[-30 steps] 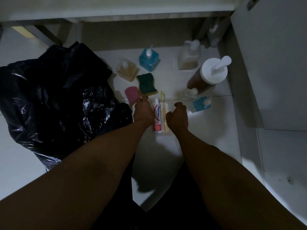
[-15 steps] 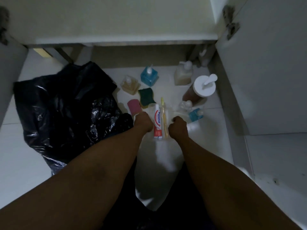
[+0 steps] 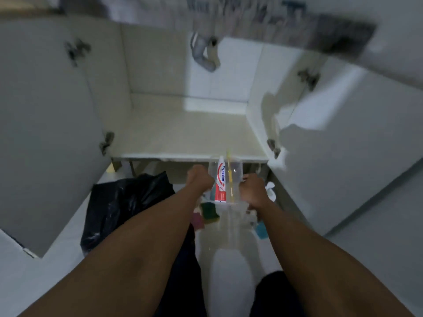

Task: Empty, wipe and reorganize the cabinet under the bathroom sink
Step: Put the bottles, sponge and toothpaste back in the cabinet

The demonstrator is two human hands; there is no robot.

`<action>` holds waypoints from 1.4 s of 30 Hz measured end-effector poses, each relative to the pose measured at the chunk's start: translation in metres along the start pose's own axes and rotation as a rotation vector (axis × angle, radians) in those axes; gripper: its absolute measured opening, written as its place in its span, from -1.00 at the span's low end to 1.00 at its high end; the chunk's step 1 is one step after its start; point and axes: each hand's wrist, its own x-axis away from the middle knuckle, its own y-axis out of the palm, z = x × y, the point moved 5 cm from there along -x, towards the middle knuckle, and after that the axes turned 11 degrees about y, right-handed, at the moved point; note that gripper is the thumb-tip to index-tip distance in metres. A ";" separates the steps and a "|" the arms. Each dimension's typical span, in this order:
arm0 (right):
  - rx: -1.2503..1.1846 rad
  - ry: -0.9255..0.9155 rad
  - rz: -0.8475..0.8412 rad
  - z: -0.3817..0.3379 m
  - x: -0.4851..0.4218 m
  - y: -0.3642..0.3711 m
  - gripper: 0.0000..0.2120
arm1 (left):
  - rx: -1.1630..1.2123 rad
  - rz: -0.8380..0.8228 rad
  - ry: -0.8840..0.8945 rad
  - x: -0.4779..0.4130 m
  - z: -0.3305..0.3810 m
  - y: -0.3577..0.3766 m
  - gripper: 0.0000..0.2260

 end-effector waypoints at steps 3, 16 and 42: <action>-0.005 -0.060 0.049 -0.040 0.021 -0.024 -0.79 | 0.086 0.093 0.075 0.005 0.018 -0.041 -0.76; -0.146 -0.224 -0.122 -0.150 0.019 -0.016 -0.67 | 0.131 0.290 -0.002 -0.017 0.017 -0.154 -0.67; -0.167 -0.160 -0.441 -0.500 0.182 -0.296 -0.48 | 0.329 0.191 -0.282 0.068 0.331 -0.506 -0.49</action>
